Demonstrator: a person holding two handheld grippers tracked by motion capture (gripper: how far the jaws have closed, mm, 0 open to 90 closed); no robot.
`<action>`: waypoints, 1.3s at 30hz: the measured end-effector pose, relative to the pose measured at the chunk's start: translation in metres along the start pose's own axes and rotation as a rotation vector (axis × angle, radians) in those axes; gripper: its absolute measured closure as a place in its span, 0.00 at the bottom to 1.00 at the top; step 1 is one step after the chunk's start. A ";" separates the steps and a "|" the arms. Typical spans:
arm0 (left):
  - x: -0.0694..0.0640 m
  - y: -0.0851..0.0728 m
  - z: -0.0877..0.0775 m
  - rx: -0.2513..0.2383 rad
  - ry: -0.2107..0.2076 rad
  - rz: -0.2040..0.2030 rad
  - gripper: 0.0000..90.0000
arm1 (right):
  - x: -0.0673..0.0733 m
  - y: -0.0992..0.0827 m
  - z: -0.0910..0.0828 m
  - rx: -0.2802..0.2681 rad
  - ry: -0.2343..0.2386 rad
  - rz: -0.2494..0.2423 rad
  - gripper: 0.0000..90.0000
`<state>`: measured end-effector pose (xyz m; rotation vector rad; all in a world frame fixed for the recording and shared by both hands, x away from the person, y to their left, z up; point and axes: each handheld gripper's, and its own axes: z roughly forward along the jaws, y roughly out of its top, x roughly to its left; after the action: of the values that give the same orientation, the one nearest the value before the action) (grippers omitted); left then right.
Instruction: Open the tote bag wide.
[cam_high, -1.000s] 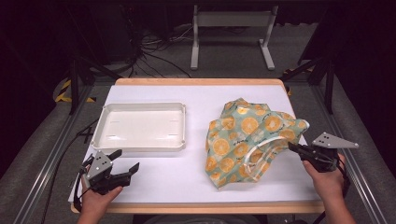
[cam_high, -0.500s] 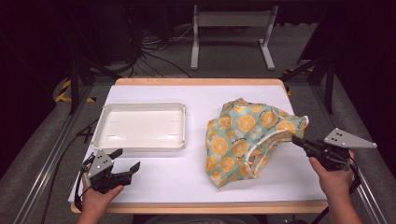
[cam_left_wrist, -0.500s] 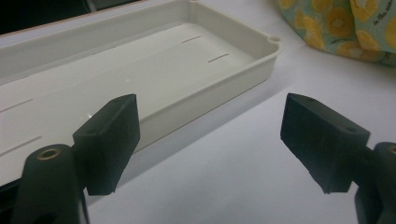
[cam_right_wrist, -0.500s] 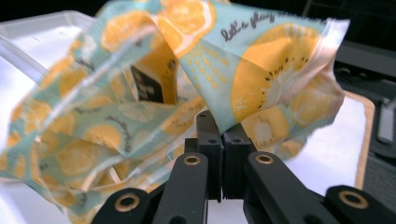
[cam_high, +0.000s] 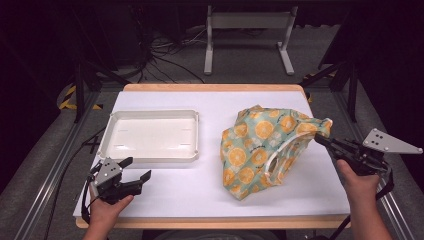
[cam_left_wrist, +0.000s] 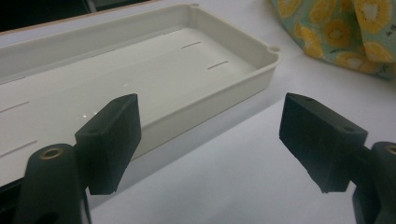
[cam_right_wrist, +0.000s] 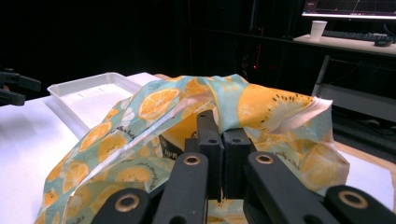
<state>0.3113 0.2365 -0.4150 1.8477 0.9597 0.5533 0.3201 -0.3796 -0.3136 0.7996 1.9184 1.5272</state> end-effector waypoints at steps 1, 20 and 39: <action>0.000 0.001 0.000 0.001 0.003 0.001 0.24 | 0.000 0.002 0.001 0.000 -0.001 -0.002 0.99; -0.006 0.023 0.005 -0.024 -0.042 0.025 0.24 | 0.009 0.034 0.015 -0.026 0.041 -0.071 0.99; -0.023 0.056 0.020 -0.064 -0.097 0.064 0.24 | 0.018 0.054 0.050 -0.031 0.098 -0.113 0.99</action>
<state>0.3334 0.1930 -0.3731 1.8358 0.8121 0.5223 0.3503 -0.3245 -0.2716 0.6023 1.9697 1.5494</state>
